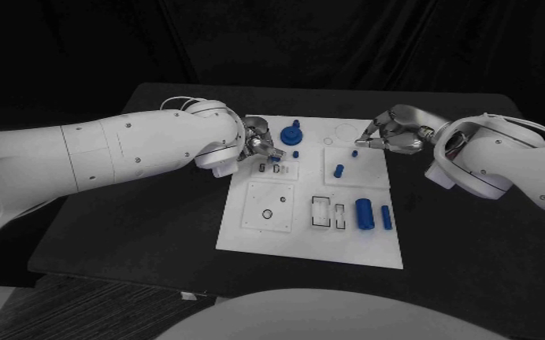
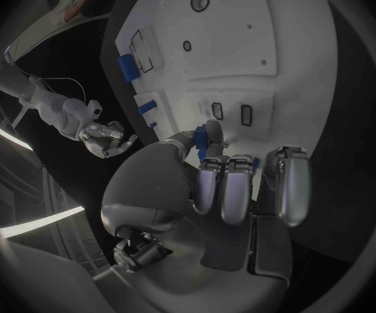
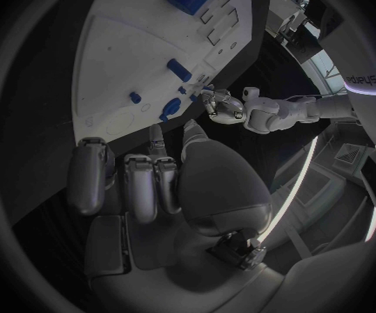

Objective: Assemble the parts on the task board

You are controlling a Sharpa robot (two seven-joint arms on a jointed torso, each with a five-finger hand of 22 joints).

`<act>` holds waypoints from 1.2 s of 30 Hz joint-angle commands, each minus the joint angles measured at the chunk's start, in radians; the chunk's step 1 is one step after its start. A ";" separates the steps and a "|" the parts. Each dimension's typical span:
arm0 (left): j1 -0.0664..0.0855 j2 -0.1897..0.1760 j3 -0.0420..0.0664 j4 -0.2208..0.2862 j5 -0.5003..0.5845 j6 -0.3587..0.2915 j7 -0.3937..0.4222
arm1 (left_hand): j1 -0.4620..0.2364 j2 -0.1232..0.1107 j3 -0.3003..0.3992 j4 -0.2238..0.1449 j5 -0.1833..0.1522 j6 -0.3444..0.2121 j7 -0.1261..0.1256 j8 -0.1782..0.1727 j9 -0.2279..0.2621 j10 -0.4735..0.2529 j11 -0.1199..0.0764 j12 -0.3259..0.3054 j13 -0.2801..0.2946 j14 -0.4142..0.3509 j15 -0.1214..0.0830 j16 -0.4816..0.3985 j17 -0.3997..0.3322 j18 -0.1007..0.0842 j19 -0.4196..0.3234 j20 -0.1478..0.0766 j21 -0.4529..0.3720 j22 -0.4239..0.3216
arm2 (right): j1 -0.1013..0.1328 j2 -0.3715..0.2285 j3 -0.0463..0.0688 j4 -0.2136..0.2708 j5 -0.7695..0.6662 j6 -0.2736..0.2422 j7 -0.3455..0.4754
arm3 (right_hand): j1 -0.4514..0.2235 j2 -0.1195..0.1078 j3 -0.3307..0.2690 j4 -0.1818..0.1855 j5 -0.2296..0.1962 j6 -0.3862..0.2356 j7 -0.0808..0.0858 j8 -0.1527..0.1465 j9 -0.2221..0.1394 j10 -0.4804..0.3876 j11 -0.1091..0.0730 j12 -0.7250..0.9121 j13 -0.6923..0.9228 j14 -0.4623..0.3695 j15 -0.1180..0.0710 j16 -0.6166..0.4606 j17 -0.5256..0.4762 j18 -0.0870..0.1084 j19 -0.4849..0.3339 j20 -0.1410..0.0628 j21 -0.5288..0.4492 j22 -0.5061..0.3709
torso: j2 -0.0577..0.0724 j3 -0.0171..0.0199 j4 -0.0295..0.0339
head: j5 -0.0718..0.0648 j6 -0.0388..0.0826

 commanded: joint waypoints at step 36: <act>-0.032 0.004 0.001 -0.007 -0.102 0.043 -0.019 | -0.005 -0.016 0.076 0.007 -0.025 -0.060 -0.029 -0.029 0.008 0.108 0.000 0.022 0.270 0.109 -0.007 0.014 0.265 0.040 -0.006 -0.001 -0.013 0.183 | -0.005 -0.003 0.001 0.003 -0.001 -0.004 -0.013 | 0.016 0.004 -0.030 -0.003 0.031 -0.004 0.003 0.016 0.012 0.097 0.004 0.017 0.263 0.090 0.004 -0.019 0.228 0.017 -0.003 0.001 -0.021 0.183 | 0.001 -0.0006 -0.0006 | 0.001 0.000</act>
